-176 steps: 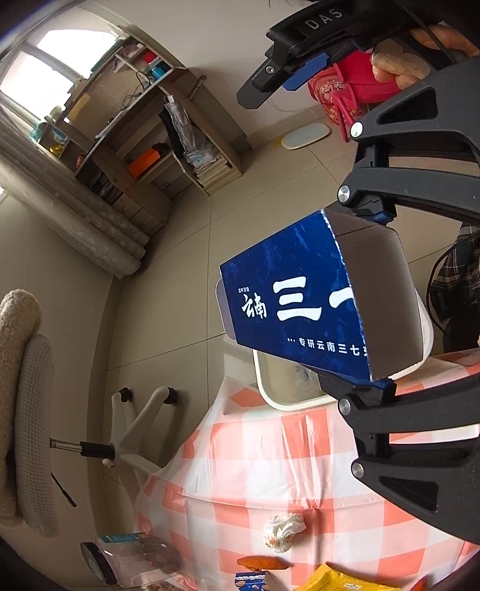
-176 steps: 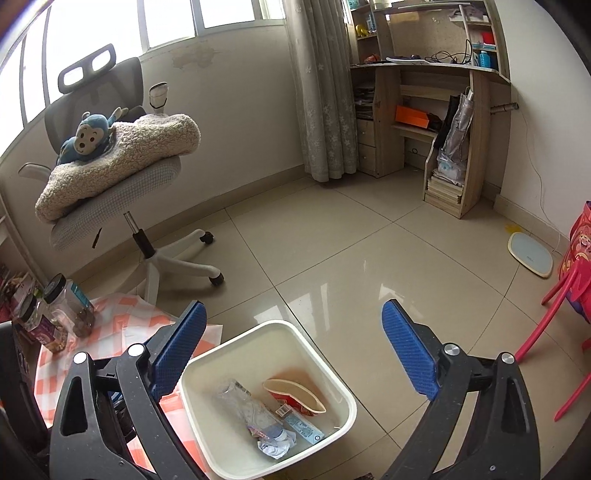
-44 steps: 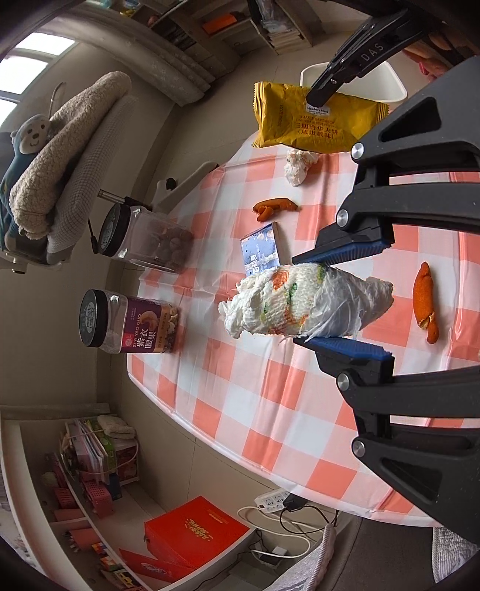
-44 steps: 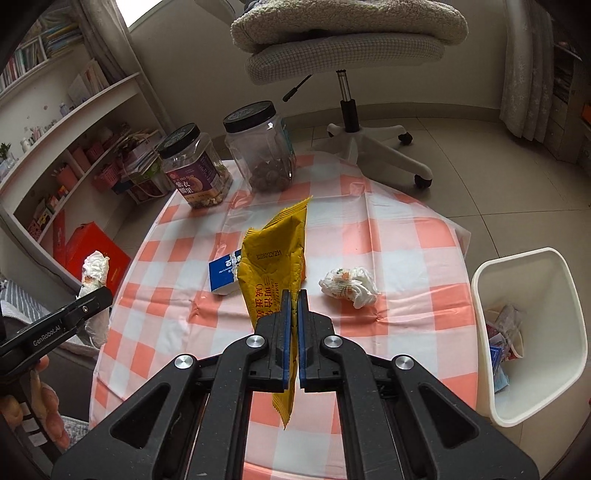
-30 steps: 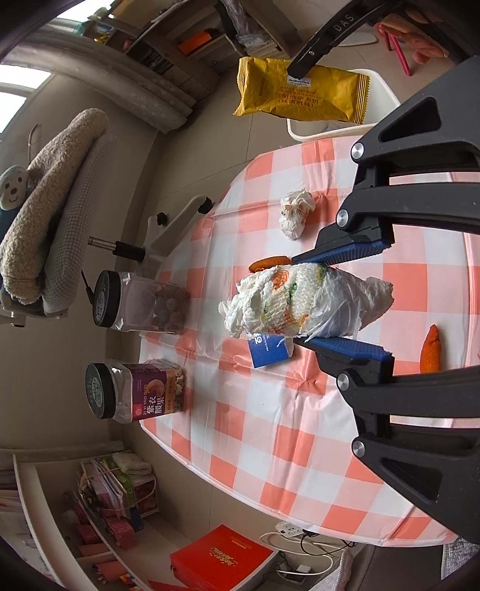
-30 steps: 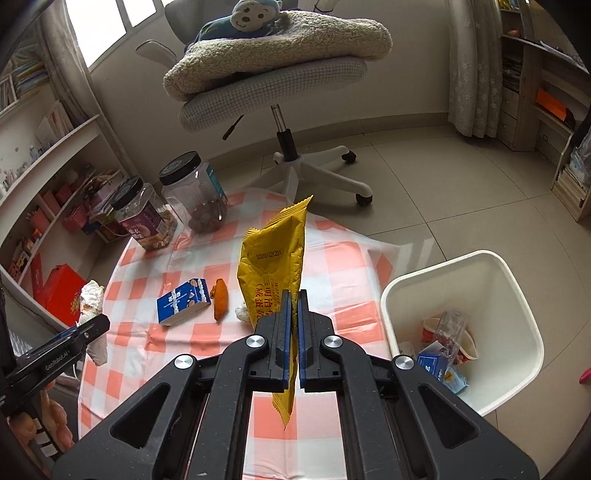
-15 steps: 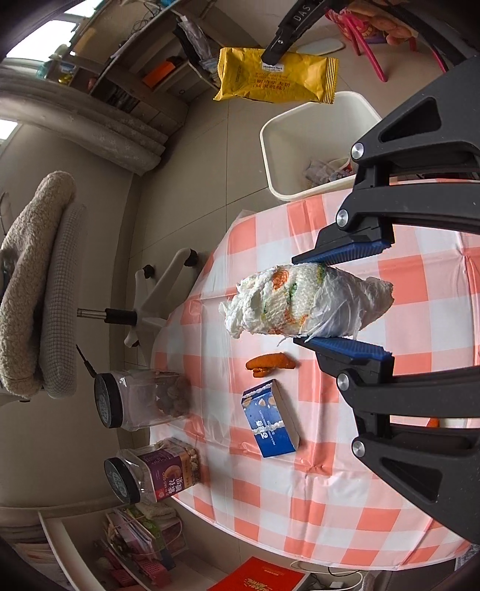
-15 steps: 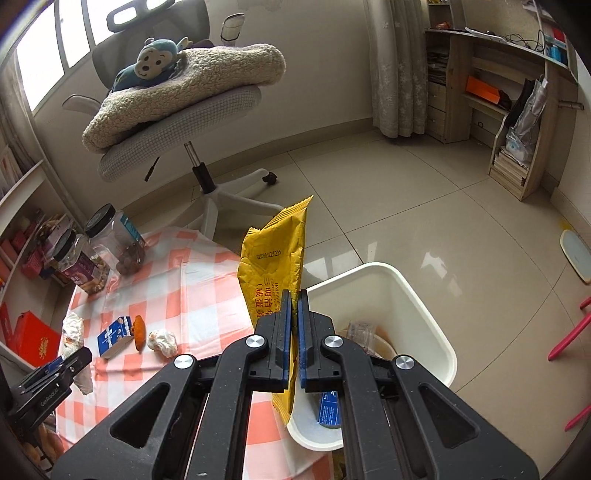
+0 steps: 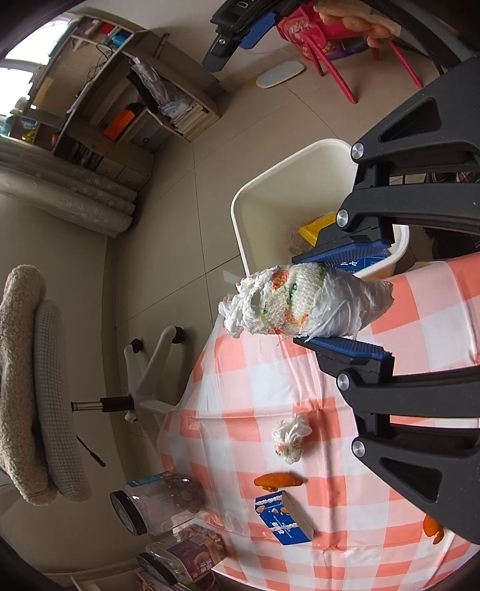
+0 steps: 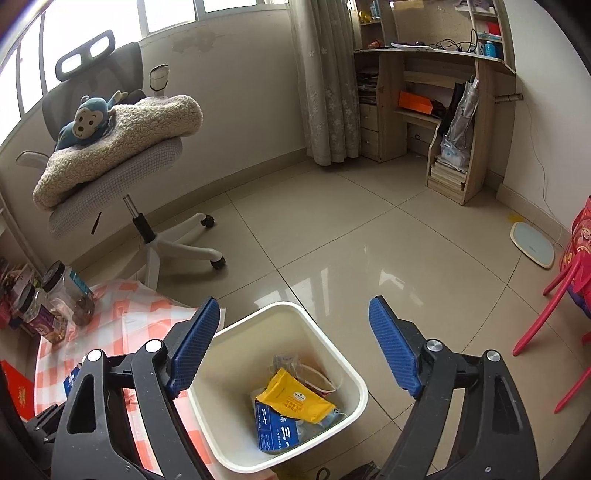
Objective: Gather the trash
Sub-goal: 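Open the left tool over the bin to drop the tissue bundle, then move both tools back over the table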
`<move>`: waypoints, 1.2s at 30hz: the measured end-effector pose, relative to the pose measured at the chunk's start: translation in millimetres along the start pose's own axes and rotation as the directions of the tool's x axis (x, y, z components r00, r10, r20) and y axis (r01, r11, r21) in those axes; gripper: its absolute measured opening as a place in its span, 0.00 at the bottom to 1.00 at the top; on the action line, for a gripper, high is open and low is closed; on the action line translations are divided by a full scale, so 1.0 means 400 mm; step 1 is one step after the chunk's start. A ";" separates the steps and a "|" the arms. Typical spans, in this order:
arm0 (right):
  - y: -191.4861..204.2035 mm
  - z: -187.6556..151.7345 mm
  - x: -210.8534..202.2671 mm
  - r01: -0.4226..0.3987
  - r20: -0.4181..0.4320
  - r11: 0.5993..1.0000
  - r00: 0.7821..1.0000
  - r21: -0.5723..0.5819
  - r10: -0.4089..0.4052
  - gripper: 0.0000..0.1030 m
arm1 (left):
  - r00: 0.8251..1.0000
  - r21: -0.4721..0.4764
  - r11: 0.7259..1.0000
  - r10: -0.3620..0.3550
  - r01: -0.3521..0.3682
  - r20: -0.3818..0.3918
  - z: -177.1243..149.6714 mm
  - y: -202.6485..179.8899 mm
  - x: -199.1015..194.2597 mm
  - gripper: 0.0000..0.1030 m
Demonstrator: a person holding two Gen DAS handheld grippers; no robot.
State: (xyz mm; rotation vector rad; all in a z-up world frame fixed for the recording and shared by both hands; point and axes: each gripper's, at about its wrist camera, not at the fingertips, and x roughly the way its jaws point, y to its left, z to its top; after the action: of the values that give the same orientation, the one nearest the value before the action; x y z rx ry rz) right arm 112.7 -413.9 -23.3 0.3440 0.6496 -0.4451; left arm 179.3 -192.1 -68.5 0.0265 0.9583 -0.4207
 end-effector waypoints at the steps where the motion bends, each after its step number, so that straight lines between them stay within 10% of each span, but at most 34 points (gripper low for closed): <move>1: -0.014 0.004 -0.002 -0.001 0.003 1.000 1.000 0.015 0.001 0.81 | 1.000 0.012 1.000 -0.007 0.007 -0.004 -0.003 -0.021 0.011 0.35; 9: -0.086 0.019 -0.001 0.007 0.012 0.998 1.000 0.067 -0.008 0.88 | 0.997 0.065 0.996 -0.054 0.058 -0.053 -0.019 -0.134 0.098 0.37; 15: -0.107 0.018 -0.003 0.018 0.018 0.996 1.000 0.086 -0.019 0.91 | 0.994 0.052 0.995 -0.083 0.086 -0.068 -0.029 -0.154 0.129 0.58; 36: 0.136 -0.055 -0.020 0.069 0.049 0.961 0.997 -0.269 -0.058 0.93 | 0.992 0.117 0.986 0.124 -0.123 -0.006 -0.086 -0.011 -0.021 0.87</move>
State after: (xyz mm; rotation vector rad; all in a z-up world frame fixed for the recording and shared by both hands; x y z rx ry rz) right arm 123.1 -355.6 -25.6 0.0545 0.6735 -0.4177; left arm 146.1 -186.3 -81.0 0.1937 0.9387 -0.3616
